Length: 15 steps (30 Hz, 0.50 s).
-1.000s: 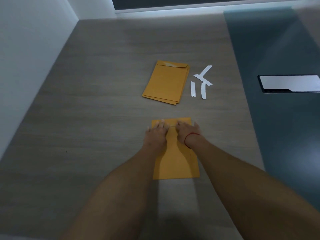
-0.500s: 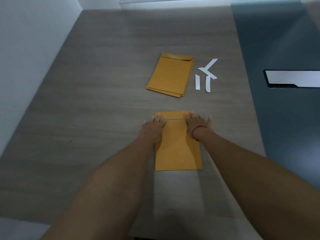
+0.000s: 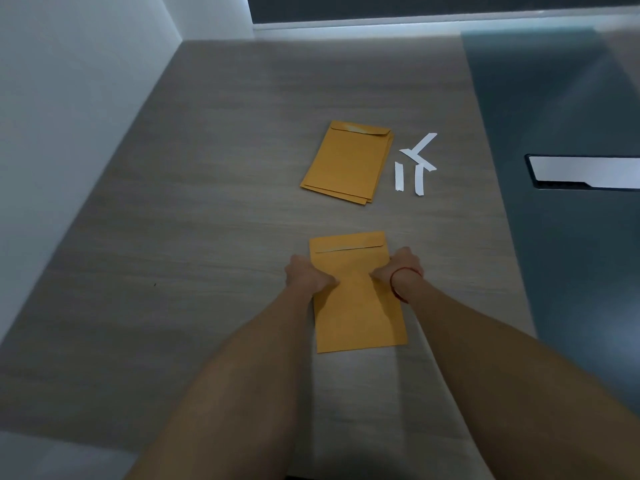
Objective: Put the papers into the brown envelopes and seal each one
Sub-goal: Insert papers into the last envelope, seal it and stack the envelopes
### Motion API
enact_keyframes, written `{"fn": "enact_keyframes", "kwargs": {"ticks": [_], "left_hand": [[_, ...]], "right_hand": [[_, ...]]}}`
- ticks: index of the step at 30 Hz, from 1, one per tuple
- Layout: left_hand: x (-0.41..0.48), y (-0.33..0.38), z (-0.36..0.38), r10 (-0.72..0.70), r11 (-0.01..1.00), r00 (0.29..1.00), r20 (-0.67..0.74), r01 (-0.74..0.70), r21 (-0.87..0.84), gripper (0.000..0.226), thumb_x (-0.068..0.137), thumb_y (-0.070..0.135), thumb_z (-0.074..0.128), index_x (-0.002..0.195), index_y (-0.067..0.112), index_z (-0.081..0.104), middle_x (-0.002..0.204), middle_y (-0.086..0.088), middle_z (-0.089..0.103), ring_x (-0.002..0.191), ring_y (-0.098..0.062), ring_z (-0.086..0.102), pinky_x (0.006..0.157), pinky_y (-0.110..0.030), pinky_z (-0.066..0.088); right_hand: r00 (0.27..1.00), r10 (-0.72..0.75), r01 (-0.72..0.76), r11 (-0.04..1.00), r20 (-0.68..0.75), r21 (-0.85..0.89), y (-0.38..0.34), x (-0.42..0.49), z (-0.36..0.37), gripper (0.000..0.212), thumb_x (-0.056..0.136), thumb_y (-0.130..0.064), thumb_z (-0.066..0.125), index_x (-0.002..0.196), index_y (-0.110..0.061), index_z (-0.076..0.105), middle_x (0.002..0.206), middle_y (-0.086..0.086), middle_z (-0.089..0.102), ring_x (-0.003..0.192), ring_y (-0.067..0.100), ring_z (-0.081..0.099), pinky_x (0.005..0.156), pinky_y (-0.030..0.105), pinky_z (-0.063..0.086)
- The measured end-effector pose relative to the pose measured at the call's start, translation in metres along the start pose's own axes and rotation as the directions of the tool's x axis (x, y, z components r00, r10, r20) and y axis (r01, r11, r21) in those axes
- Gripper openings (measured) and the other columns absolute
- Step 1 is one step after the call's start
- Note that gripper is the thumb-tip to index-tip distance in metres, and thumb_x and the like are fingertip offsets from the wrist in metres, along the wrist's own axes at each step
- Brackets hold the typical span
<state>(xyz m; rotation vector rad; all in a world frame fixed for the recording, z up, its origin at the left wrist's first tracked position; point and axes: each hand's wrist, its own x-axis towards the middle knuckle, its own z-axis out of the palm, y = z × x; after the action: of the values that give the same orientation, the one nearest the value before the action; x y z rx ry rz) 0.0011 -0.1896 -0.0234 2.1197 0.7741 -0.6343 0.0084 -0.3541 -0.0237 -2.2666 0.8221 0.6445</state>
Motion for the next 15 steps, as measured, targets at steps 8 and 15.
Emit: {"fn": "enact_keyframes", "kwargs": {"ticks": [8, 15], "left_hand": [[0.008, 0.011, 0.002, 0.063, 0.977, 0.995, 0.077, -0.046, -0.207, 0.073, 0.071, 0.025, 0.084, 0.133, 0.007, 0.049, 0.133, -0.015, 0.056, 0.123, -0.034, 0.053, 0.103, -0.048, 0.047], [0.058, 0.094, -0.038, 0.257, 0.953, 0.963, -0.087, -0.267, -0.14, 0.081, 0.074, 0.03, 0.081, 0.14, 0.01, 0.039, 0.139, -0.011, 0.05, 0.129, -0.031, 0.049, 0.106, -0.045, 0.044]], "right_hand": [[0.989, -0.058, 0.022, 0.967, 0.136, 0.255, -0.016, 0.006, 0.006, 0.072, 0.071, -0.031, 0.081, 0.13, -0.007, 0.047, 0.13, 0.014, 0.055, 0.119, 0.032, 0.054, 0.092, 0.038, 0.048], [0.99, -0.139, 0.141, 0.934, -0.029, 0.327, -0.091, 0.049, -0.029, 0.054, 0.083, -0.036, 0.066, 0.127, -0.007, 0.053, 0.13, 0.013, 0.057, 0.116, 0.031, 0.057, 0.083, 0.032, 0.046]]}}
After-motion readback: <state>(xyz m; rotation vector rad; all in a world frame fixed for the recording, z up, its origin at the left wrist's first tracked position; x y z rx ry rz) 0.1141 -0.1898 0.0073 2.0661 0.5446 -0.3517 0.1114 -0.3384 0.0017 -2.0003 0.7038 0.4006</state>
